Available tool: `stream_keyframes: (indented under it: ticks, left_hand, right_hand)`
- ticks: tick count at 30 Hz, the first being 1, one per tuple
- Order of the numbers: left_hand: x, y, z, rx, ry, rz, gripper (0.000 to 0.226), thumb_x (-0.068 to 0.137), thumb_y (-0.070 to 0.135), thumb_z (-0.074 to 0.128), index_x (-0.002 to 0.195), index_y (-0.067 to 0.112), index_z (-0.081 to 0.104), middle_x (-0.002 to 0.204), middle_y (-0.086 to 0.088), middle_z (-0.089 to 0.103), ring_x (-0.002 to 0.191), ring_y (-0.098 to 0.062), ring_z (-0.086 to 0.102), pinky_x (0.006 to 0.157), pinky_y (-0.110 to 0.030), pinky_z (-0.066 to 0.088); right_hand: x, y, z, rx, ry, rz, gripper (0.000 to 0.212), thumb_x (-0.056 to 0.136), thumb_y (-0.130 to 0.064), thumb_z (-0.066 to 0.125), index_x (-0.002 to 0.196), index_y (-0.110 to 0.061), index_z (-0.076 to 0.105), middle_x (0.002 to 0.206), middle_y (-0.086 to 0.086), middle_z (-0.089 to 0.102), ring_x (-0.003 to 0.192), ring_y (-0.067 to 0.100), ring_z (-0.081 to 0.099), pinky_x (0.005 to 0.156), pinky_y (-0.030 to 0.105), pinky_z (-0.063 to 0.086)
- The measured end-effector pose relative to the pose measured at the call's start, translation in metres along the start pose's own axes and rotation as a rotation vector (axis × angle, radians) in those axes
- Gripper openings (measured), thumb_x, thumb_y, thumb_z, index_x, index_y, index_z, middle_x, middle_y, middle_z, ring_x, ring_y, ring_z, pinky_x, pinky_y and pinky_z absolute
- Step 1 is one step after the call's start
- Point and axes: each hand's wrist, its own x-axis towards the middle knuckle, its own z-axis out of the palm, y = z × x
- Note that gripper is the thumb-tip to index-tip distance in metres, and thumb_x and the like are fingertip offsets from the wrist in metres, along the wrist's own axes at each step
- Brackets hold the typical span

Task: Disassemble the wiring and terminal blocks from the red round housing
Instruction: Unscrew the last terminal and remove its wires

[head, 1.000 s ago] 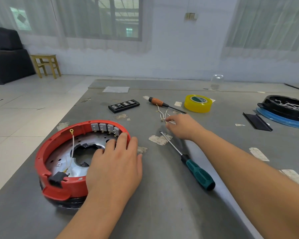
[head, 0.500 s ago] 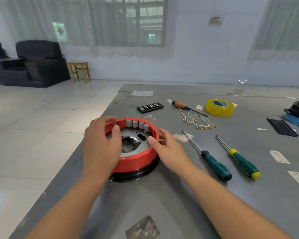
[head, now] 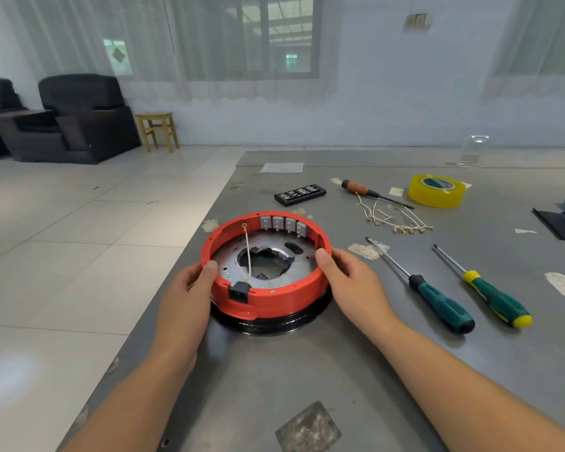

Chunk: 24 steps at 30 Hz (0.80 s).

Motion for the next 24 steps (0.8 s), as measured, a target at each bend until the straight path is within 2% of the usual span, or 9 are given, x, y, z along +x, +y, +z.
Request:
stream_keyframes:
  ticks: [3,5,8,12,14,16,18,21,24]
  left_hand:
    - [-0.008,0.002,0.0,-0.1,-0.049,0.013,0.028,0.095,0.049,0.071,0.119,0.037,0.074,0.111,0.021,0.077,0.109,-0.001,0.069,0.102,-0.036,0.052]
    - [-0.013,0.007,0.002,-0.167,-0.082,0.025,0.031,0.096,0.044,0.072,0.126,0.039,0.072,0.123,0.02,0.074,0.117,-0.006,0.068,0.104,-0.039,0.052]
    - [-0.021,0.011,0.004,-0.305,-0.186,0.037,0.042,0.094,0.04,0.073,0.135,0.042,0.067,0.138,0.016,0.068,0.124,-0.012,0.067,0.094,-0.036,0.054]
    - [-0.029,0.01,0.004,-0.343,-0.387,0.019,0.058,0.089,0.042,0.074,0.142,0.055,0.056,0.136,0.022,0.068,0.115,-0.026,0.074,0.091,-0.048,0.062]
    - [-0.029,0.009,0.005,-0.383,-0.421,-0.002,0.058,0.092,0.034,0.074,0.142,0.057,0.055,0.14,0.018,0.066,0.113,-0.031,0.075,0.091,-0.054,0.061]
    - [-0.027,0.006,0.006,-0.451,-0.416,-0.046,0.062,0.092,0.025,0.077,0.142,0.055,0.056,0.146,0.002,0.063,0.113,-0.036,0.074,0.091,-0.056,0.061]
    - [-0.026,0.003,0.006,-0.497,-0.437,-0.071,0.064,0.092,0.017,0.078,0.14,0.054,0.057,0.138,-0.014,0.068,0.114,-0.041,0.073,0.089,-0.055,0.062]
    - [-0.024,-0.001,0.006,-0.53,-0.463,-0.068,0.073,0.086,0.011,0.083,0.138,0.054,0.056,0.131,-0.019,0.071,0.115,-0.044,0.072,0.089,-0.057,0.061]
    - [-0.024,-0.002,0.008,-0.593,-0.387,-0.086,0.085,0.08,0.005,0.085,0.141,0.054,0.052,0.13,-0.025,0.068,0.113,-0.047,0.071,0.086,-0.063,0.06]
  right_hand:
    - [0.003,-0.002,-0.003,0.085,-0.013,-0.005,0.036,0.096,-0.066,0.05,0.129,-0.056,0.061,0.112,-0.045,0.062,0.11,-0.027,0.05,0.086,0.001,0.038]
    - [0.005,-0.004,-0.003,0.163,0.0,-0.003,0.043,0.095,-0.067,0.051,0.137,-0.056,0.053,0.125,-0.049,0.053,0.122,-0.028,0.041,0.101,0.005,0.032]
    - [0.009,-0.002,-0.003,0.225,-0.004,-0.002,0.067,0.084,-0.08,0.049,0.146,-0.055,0.042,0.144,-0.036,0.047,0.14,-0.009,0.037,0.121,0.029,0.028]
    - [0.011,0.001,-0.009,0.294,-0.08,0.006,0.066,0.08,-0.084,0.052,0.142,-0.066,0.037,0.143,-0.024,0.055,0.133,0.015,0.056,0.107,0.049,0.05]
    - [0.011,0.002,-0.012,0.321,-0.101,-0.014,0.066,0.08,-0.082,0.055,0.141,-0.068,0.035,0.146,-0.025,0.052,0.135,0.018,0.053,0.106,0.053,0.049]
    - [0.011,0.003,-0.013,0.353,-0.124,-0.037,0.065,0.082,-0.076,0.058,0.142,-0.069,0.033,0.148,-0.029,0.048,0.137,0.014,0.051,0.108,0.056,0.046]
    - [0.012,0.004,-0.013,0.391,-0.145,-0.049,0.065,0.084,-0.068,0.062,0.142,-0.069,0.033,0.149,-0.031,0.045,0.139,0.012,0.048,0.112,0.058,0.041]
    - [0.012,0.005,-0.01,0.448,-0.11,-0.043,0.078,0.08,-0.064,0.068,0.147,-0.065,0.027,0.154,-0.029,0.04,0.143,0.004,0.041,0.119,0.05,0.034]
    - [0.007,0.002,-0.007,0.426,-0.032,0.04,0.099,0.072,-0.072,0.066,0.155,-0.054,0.015,0.16,-0.025,0.03,0.144,0.002,0.037,0.121,0.042,0.032]
